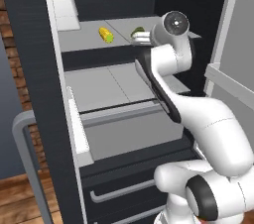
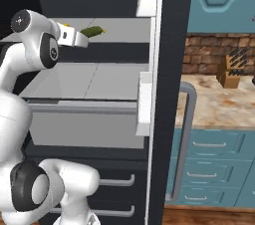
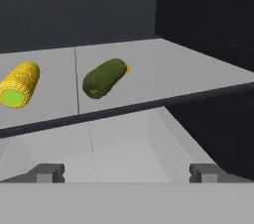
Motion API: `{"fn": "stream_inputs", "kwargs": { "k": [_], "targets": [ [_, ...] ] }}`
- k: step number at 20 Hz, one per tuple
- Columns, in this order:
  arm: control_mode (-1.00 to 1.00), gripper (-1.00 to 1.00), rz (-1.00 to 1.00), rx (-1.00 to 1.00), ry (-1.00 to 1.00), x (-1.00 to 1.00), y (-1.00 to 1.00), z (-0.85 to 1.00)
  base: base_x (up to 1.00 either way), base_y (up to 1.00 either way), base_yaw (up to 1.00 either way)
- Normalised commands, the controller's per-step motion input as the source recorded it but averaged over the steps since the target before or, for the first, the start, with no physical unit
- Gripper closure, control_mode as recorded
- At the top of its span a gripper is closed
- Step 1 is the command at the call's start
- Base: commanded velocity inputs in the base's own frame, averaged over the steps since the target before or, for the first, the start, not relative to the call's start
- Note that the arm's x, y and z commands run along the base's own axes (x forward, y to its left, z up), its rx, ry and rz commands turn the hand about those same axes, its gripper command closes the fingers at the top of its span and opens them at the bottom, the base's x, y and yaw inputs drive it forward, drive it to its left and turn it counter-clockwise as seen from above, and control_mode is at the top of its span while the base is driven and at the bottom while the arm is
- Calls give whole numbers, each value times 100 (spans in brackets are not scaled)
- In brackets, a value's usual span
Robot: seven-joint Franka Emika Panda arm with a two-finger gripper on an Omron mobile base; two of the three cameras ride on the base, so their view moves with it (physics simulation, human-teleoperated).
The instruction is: Gather the cucumber and corn from the fridge and place them on a tray on the dining counter. Then gather the chicken drumstick and steak from the fridge and place them on the other tray.
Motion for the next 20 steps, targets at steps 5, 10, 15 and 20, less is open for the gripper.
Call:
{"fn": "stream_inputs", "kwargs": {
  "k": [5, 10, 15, 20],
  "targets": [
    [-100, -100, -2, 0, 5, 43, 0, 18, 0, 0, 0],
    [-100, -100, -1, 0, 1, 45, 0, 12, 0, 0, 0],
    [-100, -100, -1, 0, 0, 44, 0, -2, 0, 0, 0],
    [-100, -100, 0, 0, 0, 33, 0, -1, 0, 0, 0]
  ]
}}
